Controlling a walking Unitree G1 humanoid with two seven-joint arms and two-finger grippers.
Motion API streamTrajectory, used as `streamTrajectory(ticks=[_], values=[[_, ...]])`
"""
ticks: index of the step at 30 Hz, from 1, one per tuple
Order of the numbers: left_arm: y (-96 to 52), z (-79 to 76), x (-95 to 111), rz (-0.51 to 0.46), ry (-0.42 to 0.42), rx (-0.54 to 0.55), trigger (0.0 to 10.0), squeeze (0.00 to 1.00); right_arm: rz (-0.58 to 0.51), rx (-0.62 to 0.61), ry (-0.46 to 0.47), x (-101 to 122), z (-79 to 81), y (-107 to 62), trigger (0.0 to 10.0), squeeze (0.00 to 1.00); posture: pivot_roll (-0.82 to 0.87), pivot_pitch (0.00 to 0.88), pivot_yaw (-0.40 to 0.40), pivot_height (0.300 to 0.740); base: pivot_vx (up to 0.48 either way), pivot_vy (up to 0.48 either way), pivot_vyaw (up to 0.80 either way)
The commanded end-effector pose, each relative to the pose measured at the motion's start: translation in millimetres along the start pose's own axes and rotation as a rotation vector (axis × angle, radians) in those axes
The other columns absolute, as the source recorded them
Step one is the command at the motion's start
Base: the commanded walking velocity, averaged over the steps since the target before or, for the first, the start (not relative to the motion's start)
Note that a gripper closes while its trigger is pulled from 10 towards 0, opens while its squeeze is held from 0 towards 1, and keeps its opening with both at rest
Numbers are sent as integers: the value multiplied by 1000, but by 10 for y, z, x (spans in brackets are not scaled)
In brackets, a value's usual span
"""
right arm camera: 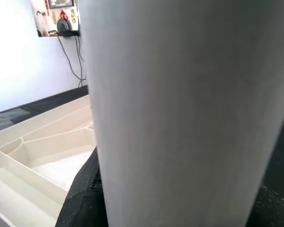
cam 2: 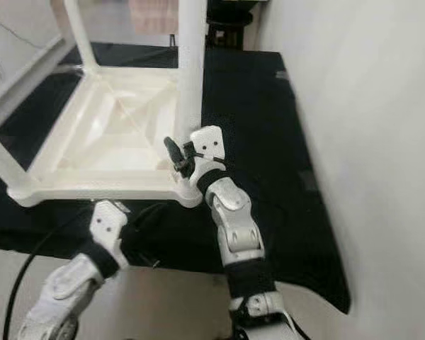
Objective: Building children table
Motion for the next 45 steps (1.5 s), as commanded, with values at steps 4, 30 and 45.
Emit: streamTrajectory(ticks=[4, 30, 45], values=[[-13, 4, -48, 23, -10, -7, 10000, 0, 160, 11, 43, -422, -19, 3, 0, 0, 88, 137, -35, 740, 0, 0, 0], [-22, -16, -33, 7, 51, 27, 10000, 0, -76, 618, 53, 114, -126, 170, 9529, 0, 140, 116, -49, 740, 0, 0, 0], [-189, -10, 30, -55, 16, 175, 10000, 0, 90, 364, -34, -392, -774, -121, 0, 0, 119, 106, -39, 740, 0, 0, 0]])
Point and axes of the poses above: a point about 5 cm out from each wrist's last joint towards the gripper, its own y axis pointing out of the wrist towards the gripper, its own x axis along the axis of the wrist's last joint, z = x × y, the point moved 5 cm from there along y, pointing out of the wrist towards the gripper, and after that the axes turned 14 degrees about -y, right-handed, at the moved point
